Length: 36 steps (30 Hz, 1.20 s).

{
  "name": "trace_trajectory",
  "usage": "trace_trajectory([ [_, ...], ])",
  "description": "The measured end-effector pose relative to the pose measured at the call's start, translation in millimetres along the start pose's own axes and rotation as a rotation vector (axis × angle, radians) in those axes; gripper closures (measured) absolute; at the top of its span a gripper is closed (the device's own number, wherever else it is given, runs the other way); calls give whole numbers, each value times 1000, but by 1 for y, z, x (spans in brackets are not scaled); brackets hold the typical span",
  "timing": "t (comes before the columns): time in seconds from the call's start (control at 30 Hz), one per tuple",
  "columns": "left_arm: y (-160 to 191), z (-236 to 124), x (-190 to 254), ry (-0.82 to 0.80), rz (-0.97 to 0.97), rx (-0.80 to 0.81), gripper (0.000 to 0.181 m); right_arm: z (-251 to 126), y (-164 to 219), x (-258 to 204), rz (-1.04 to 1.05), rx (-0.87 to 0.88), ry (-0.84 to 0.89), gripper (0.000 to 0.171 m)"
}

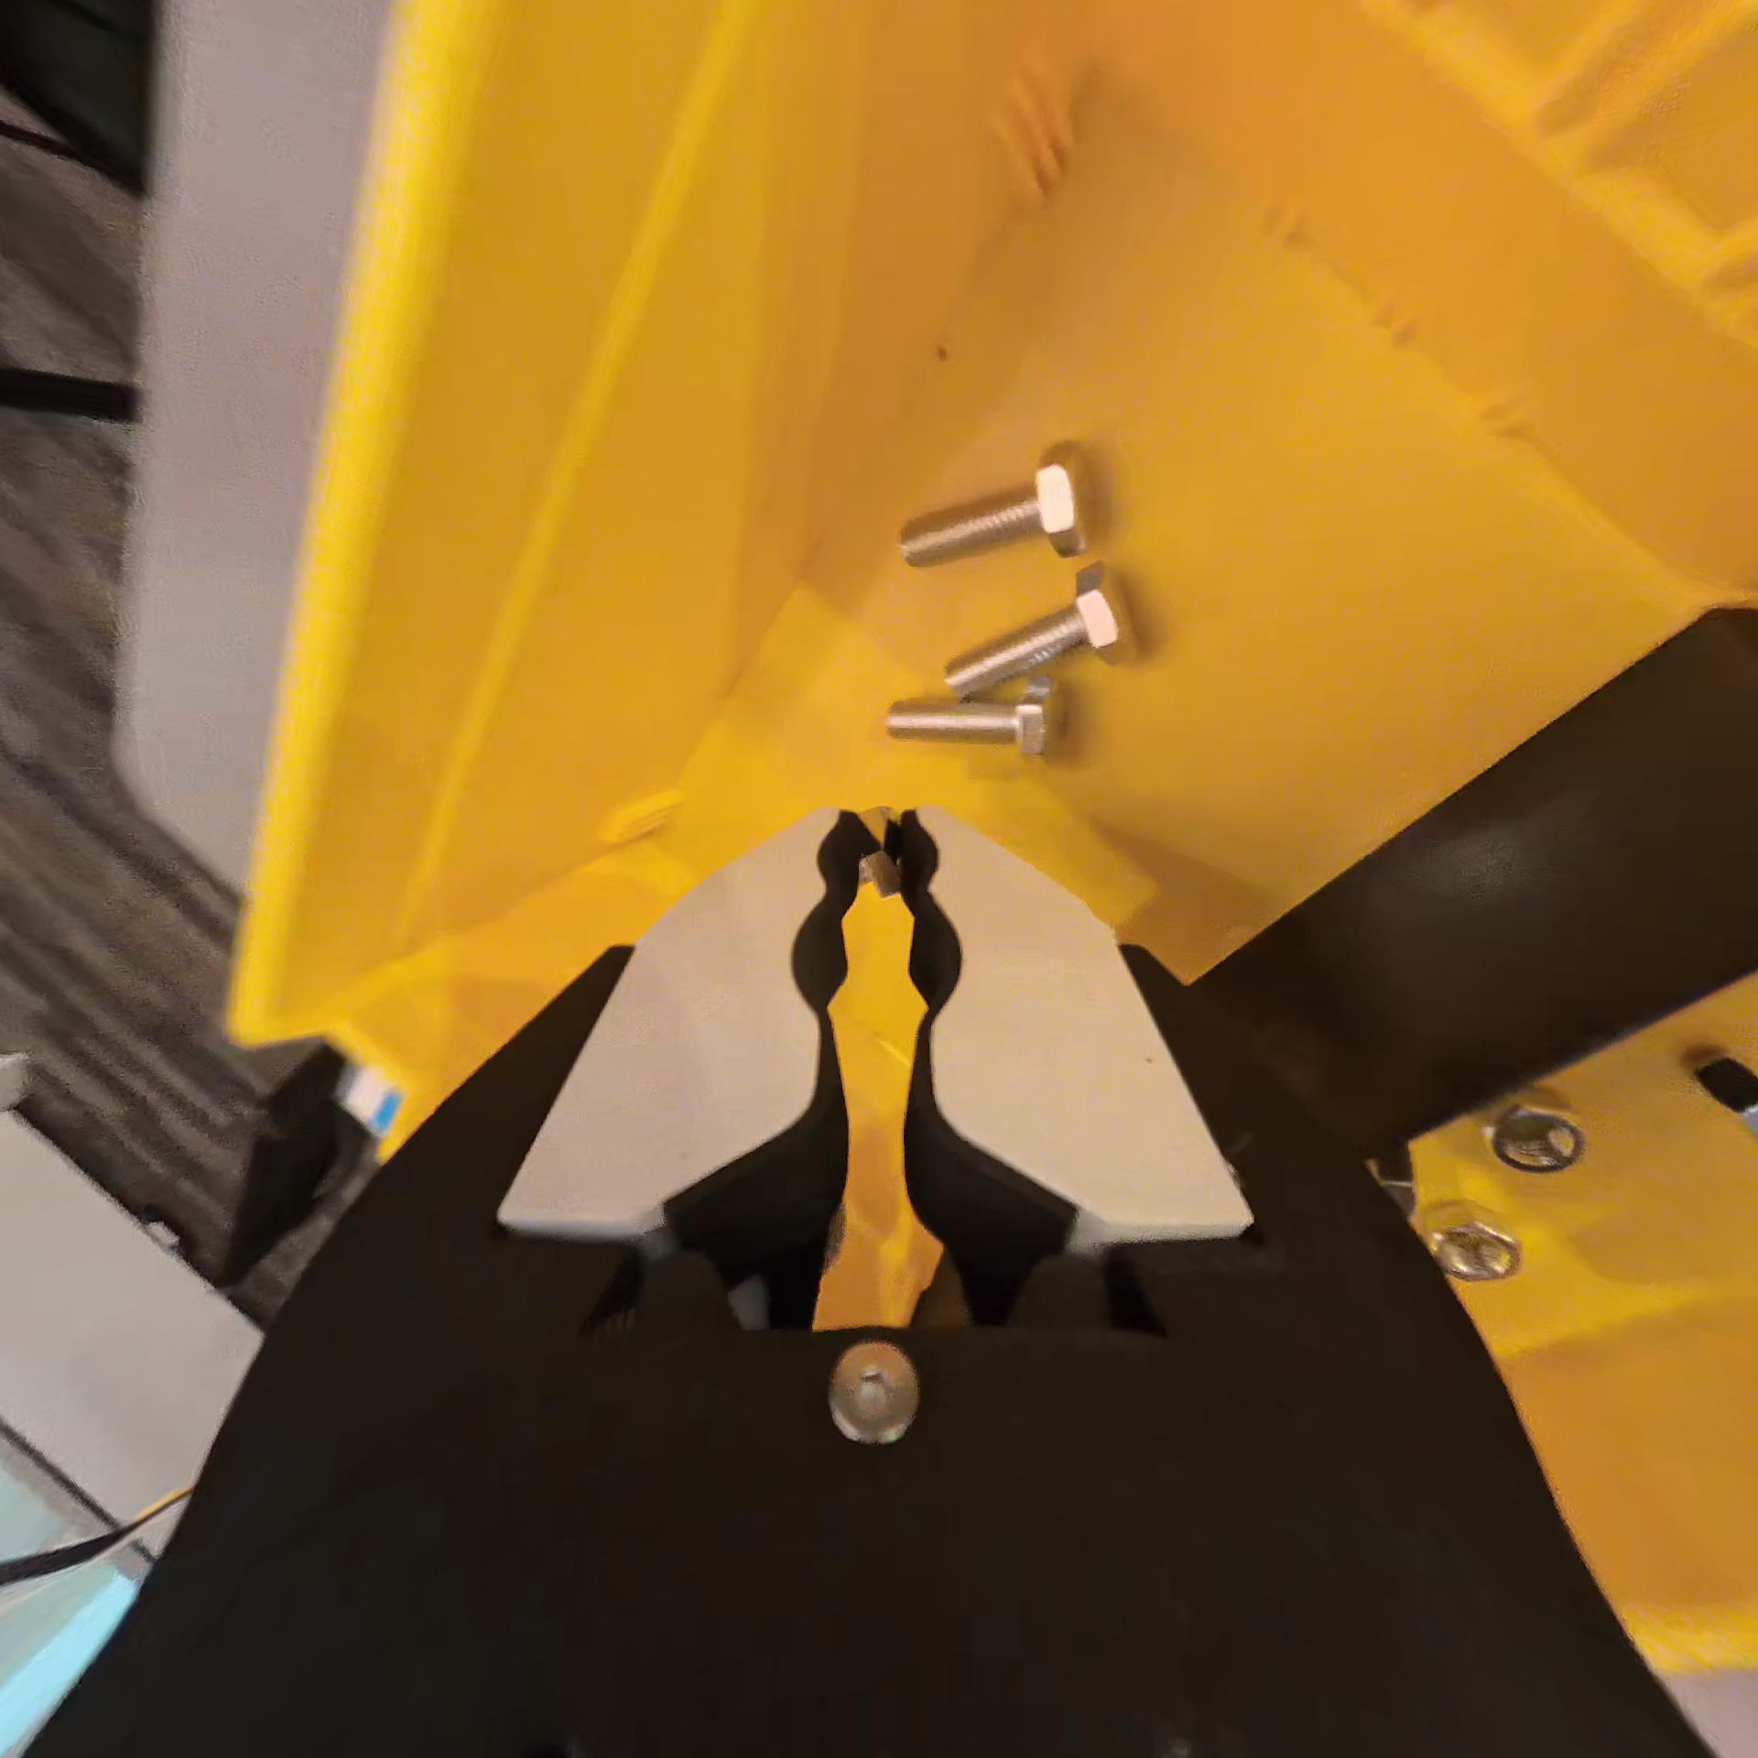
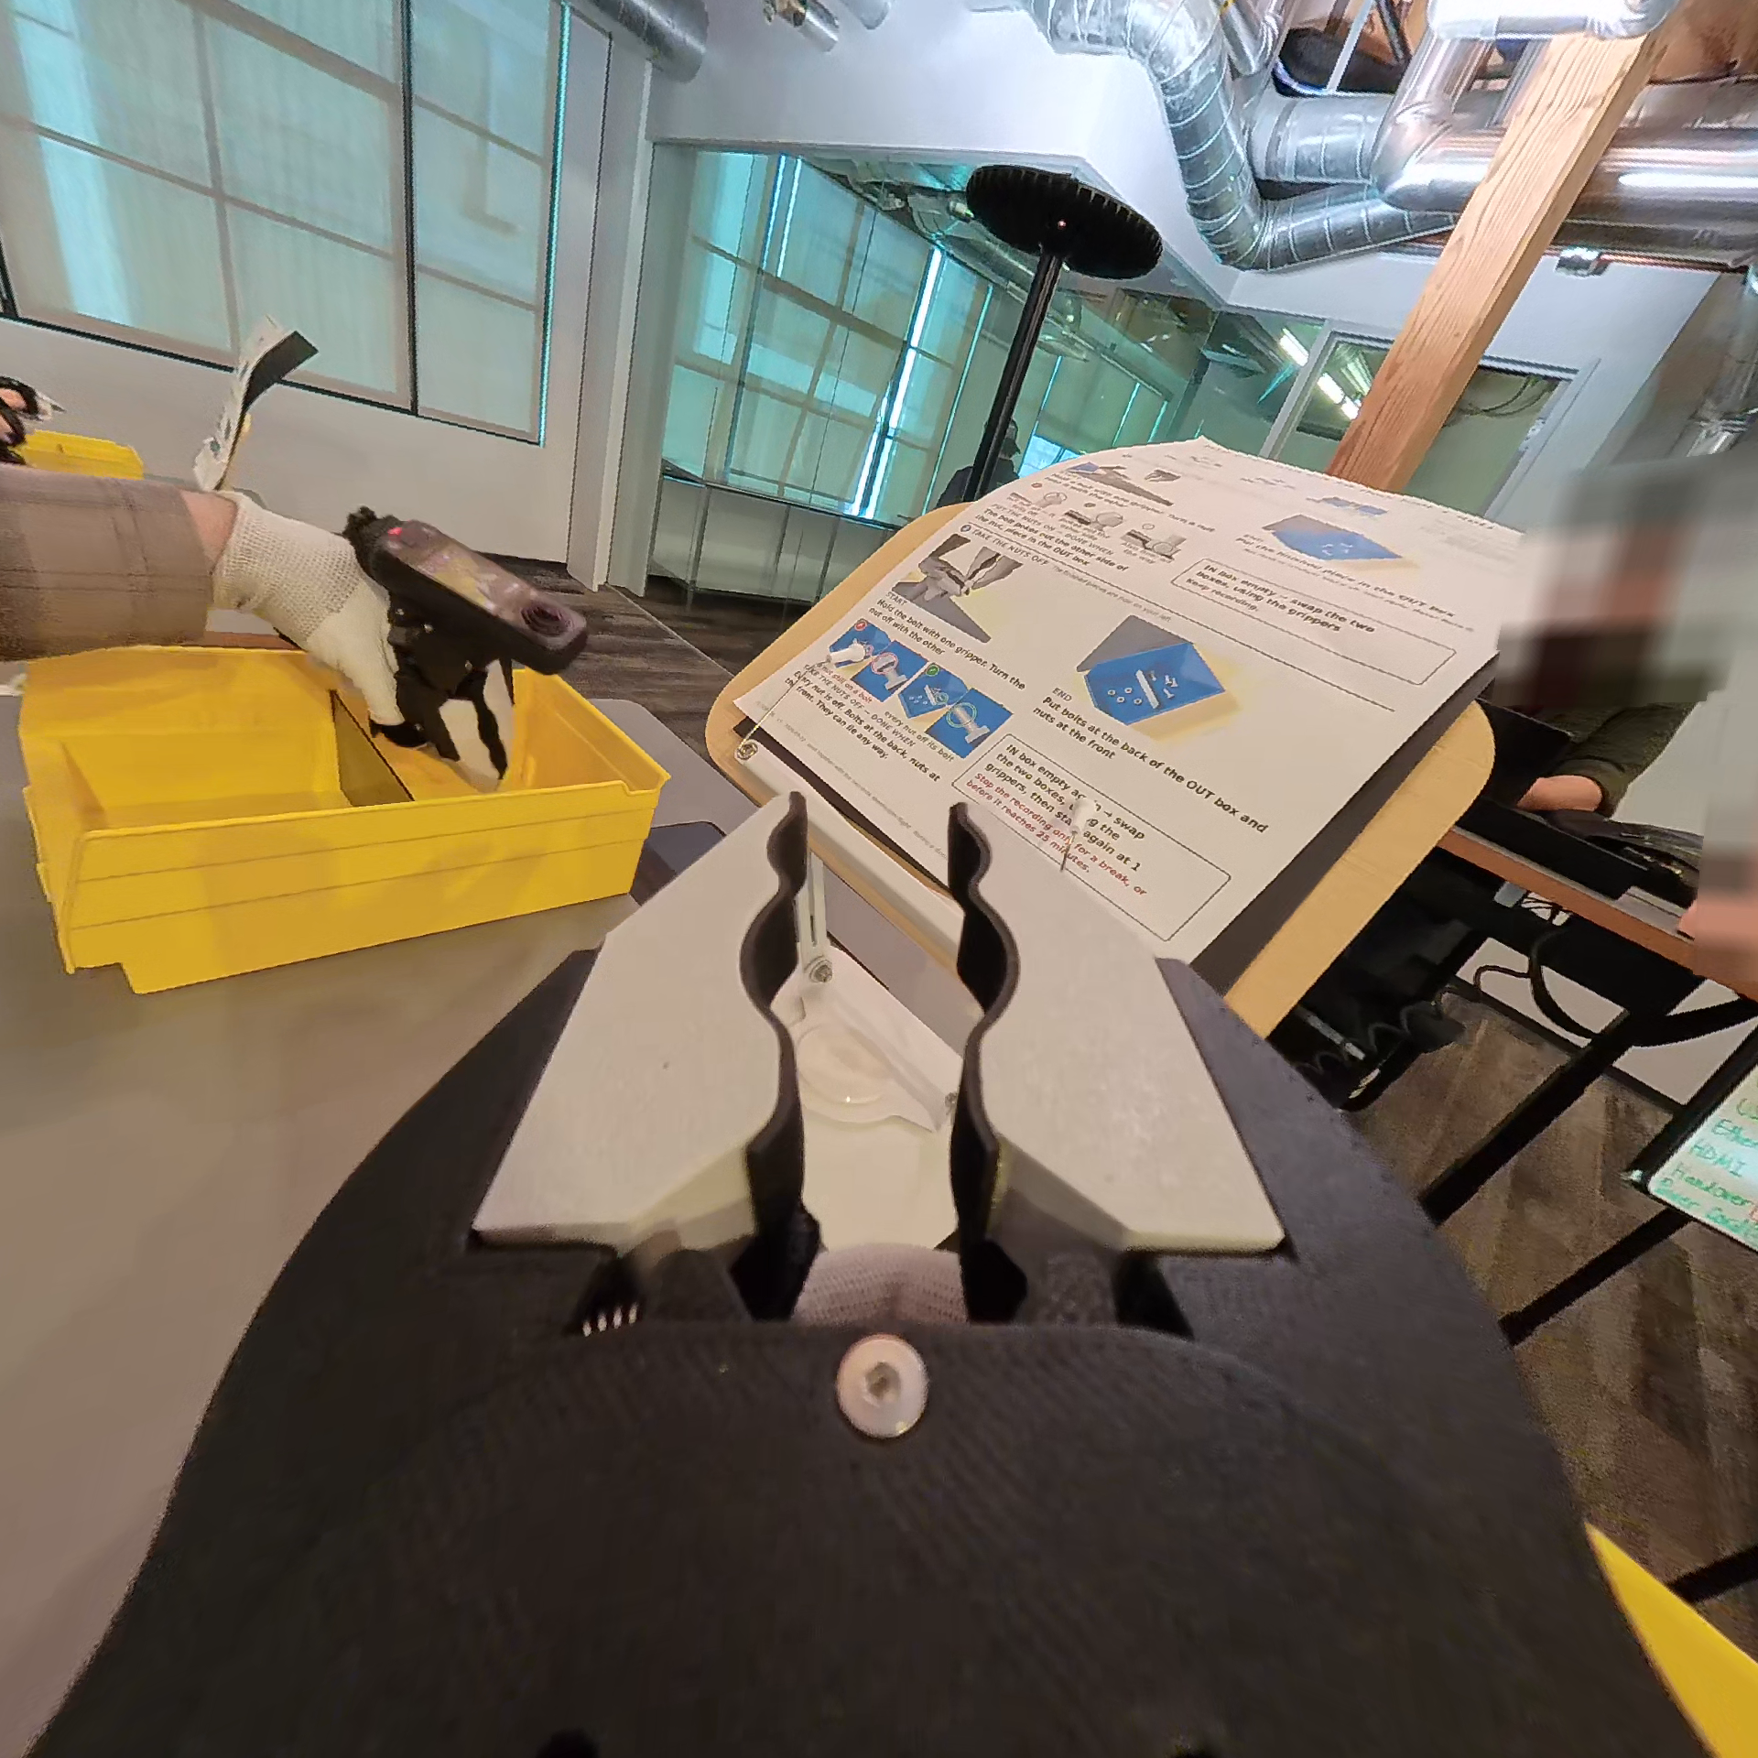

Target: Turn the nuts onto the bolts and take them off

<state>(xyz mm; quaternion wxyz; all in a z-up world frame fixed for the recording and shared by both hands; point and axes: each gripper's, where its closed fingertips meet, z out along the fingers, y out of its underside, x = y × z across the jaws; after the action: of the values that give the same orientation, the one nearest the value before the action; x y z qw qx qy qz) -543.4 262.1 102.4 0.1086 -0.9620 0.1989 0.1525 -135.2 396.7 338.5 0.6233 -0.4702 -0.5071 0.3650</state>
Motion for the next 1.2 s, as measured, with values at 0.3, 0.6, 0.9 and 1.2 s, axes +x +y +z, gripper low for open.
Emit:
trace_trajectory([
  [0.3, -75, -137, 26, -524, 240, 426, 173, 12, 9, -23, 206, 27, -164, 143],
  [0.6, -169, -222, 184, -876, 741, 814, 173, 23, 21, -78, 518, 59, -519, 140],
  [0.9, -195, -238, 275, -886, 1112, 919, 173, 12, 12, -128, 642, 151, -838, 139],
  [1.2, -198, -240, 286, -864, 1121, 969, 173, 0, 9, -145, 596, 160, -951, 164],
])
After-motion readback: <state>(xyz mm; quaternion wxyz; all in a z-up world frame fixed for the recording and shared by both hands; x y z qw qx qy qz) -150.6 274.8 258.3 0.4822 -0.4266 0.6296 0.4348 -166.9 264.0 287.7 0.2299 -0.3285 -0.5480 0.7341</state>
